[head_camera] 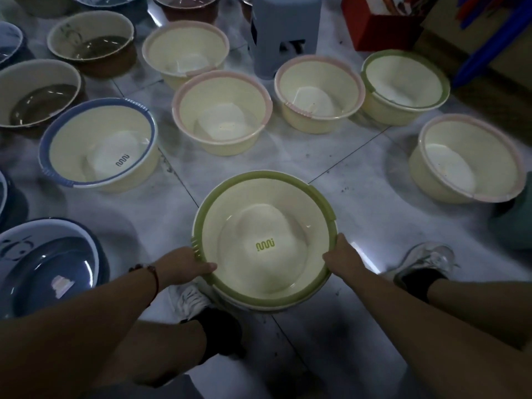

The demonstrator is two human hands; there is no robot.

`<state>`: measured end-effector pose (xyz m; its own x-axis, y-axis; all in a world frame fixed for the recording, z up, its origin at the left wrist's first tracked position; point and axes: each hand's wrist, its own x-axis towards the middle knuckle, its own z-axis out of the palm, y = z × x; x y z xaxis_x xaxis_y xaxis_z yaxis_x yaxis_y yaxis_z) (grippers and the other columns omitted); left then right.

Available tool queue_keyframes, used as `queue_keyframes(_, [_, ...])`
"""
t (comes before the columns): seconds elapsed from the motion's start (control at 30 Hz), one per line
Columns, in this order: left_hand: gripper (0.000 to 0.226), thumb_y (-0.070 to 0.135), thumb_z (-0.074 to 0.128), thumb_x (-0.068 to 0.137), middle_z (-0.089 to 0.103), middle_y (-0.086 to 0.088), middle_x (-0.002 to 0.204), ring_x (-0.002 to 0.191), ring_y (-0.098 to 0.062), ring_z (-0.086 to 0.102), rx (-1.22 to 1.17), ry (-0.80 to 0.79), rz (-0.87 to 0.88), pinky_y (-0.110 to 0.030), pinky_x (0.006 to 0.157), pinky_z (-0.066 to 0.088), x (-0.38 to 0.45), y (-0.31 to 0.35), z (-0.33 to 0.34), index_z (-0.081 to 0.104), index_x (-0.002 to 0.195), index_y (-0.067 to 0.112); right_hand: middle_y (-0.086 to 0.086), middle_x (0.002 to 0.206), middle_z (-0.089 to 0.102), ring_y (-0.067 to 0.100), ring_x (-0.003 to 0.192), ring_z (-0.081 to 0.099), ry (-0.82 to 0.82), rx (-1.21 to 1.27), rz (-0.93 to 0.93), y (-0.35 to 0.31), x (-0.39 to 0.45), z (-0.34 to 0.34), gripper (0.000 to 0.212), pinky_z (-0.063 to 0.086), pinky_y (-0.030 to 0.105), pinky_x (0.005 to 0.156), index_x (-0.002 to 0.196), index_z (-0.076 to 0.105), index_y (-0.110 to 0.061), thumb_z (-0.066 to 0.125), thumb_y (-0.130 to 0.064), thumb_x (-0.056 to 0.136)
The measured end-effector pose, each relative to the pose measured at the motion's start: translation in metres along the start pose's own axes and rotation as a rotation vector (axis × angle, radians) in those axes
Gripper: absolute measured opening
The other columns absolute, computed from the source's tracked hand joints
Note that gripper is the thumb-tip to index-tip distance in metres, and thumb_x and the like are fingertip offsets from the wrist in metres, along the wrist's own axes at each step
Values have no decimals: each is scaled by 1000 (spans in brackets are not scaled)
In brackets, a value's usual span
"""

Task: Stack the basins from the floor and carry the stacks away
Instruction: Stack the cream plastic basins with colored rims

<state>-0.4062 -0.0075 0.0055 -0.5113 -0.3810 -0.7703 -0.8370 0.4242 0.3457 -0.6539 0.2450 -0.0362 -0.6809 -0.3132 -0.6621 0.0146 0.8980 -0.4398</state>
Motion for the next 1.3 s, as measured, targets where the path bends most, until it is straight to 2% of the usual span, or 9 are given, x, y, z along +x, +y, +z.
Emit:
queue_keyframes(0.1, [47, 52, 57, 94, 66, -10, 117, 103, -22, 61, 110, 18, -5, -31, 93, 48, 11, 1, -2, 66, 120, 14, 22, 134, 51, 36, 117, 54, -49, 15, 42, -3, 13, 4, 73, 46, 45, 100, 150, 21, -6, 53, -14, 85])
queue_keyframes(0.37, [21, 32, 54, 99, 64, -7, 121, 107, -20, 60, 263, -35, 92, -28, 93, 47, 32, -9, 15, 63, 110, 16, 19, 140, 47, 35, 121, 52, -102, -93, 74, -10, 31, 4, 91, 44, 43, 103, 156, -13, -15, 50, -11, 91])
queue_keyframes(0.47, [31, 35, 54, 99, 62, -6, 126, 110, -21, 59, 319, -37, 89, -28, 92, 47, 40, -10, 21, 60, 122, 15, 19, 147, 41, 36, 126, 49, -132, -137, 82, -7, 36, 5, 93, 43, 43, 105, 154, -19, -17, 51, -13, 92])
queue_keyframes(0.53, [39, 40, 55, 98, 60, -5, 127, 112, -20, 59, 360, -14, 70, -27, 91, 47, 43, -9, 21, 56, 128, 16, 19, 145, 43, 35, 125, 50, -139, -145, 67, -4, 39, 4, 95, 44, 43, 104, 154, -18, -18, 53, -15, 92])
queue_keyframes(0.73, [48, 60, 56, 90, 64, 2, 117, 106, -16, 62, 590, 57, -14, -28, 83, 49, 45, -4, 16, 55, 121, 23, 19, 138, 49, 35, 120, 53, -168, -180, 59, -5, 41, -1, 97, 46, 43, 100, 156, -14, -16, 56, -16, 89])
queue_keyframes(0.97, [43, 57, 42, 96, 66, 7, 115, 103, -14, 62, 672, 87, -49, -28, 79, 49, 39, 11, 10, 63, 118, 27, 10, 114, 57, 29, 101, 60, -163, -241, -25, -19, 29, -12, 83, 52, 38, 80, 149, 21, -18, 60, -19, 76])
queue_keyframes(1.07, [49, 57, 45, 94, 64, 4, 118, 104, -16, 62, 650, 145, -46, -31, 81, 50, 37, 24, -2, 55, 129, 25, 9, 128, 53, 27, 105, 60, -130, -337, -173, -37, 10, -18, 70, 53, 42, 90, 144, 33, -21, 60, -20, 79])
queue_keyframes(1.17, [54, 59, 46, 93, 60, -1, 118, 97, -19, 60, 611, 304, 24, -33, 77, 45, 30, 45, -18, 48, 133, 23, 8, 153, 36, 30, 127, 49, -92, -447, -271, -57, -8, -24, 84, 47, 41, 101, 157, 11, -19, 61, -27, 89])
queue_keyframes(1.3, [70, 65, 43, 92, 33, -13, 151, 126, -35, 47, 587, 409, 116, -46, 100, 40, 7, 69, -33, 33, 147, 23, 4, 163, 18, 31, 142, 31, -7, -633, -401, -88, -36, -35, 86, 36, 47, 111, 158, 7, -23, 57, -39, 90])
